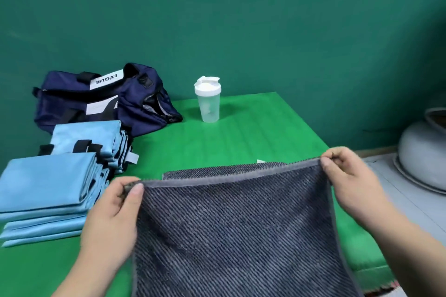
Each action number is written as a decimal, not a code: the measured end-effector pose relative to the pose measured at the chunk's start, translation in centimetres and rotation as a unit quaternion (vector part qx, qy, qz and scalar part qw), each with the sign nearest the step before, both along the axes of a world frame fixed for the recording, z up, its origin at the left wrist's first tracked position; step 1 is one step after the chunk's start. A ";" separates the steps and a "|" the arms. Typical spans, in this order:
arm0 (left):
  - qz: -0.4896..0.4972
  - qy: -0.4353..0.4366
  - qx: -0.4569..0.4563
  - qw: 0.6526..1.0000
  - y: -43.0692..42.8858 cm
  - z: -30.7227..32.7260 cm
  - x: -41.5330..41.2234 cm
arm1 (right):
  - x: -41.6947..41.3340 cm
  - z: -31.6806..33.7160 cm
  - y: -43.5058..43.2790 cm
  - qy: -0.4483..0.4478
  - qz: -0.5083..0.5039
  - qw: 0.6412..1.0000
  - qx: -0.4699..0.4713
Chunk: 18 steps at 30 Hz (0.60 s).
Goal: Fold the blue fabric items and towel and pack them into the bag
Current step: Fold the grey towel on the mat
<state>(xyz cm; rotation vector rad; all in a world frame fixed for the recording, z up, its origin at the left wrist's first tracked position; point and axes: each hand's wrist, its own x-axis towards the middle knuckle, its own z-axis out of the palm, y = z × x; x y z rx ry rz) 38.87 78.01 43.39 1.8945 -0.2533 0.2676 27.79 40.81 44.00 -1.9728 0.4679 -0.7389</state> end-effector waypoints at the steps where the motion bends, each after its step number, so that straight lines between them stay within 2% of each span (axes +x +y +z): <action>1: 0.001 -0.013 -0.016 1.000 0.0 0.9 0.0 | 0.2 0.9 0.1 -0.018 -0.001 1.000 0.020; 4: 0.015 -0.039 -0.008 0.999 -0.8 2.7 2.0 | 2.4 2.6 -0.6 -0.016 -0.035 0.999 0.017; 8: 0.058 -0.049 0.107 0.991 -3.0 1.8 7.4 | 7.1 2.3 -1.5 0.054 -0.087 0.994 -0.044; 12: 0.030 0.002 0.267 0.963 -4.3 -2.9 11.7 | 11.4 -2.0 -2.6 0.156 -0.090 0.979 -0.095; 15: 0.000 0.022 0.328 0.945 -4.6 -5.4 12.8 | 12.4 -5.5 -3.2 0.233 -0.085 0.960 -0.130; 18: 0.005 0.009 0.356 0.934 -4.6 -6.8 13.1 | 12.4 -7.8 -3.5 0.222 -0.083 0.946 -0.222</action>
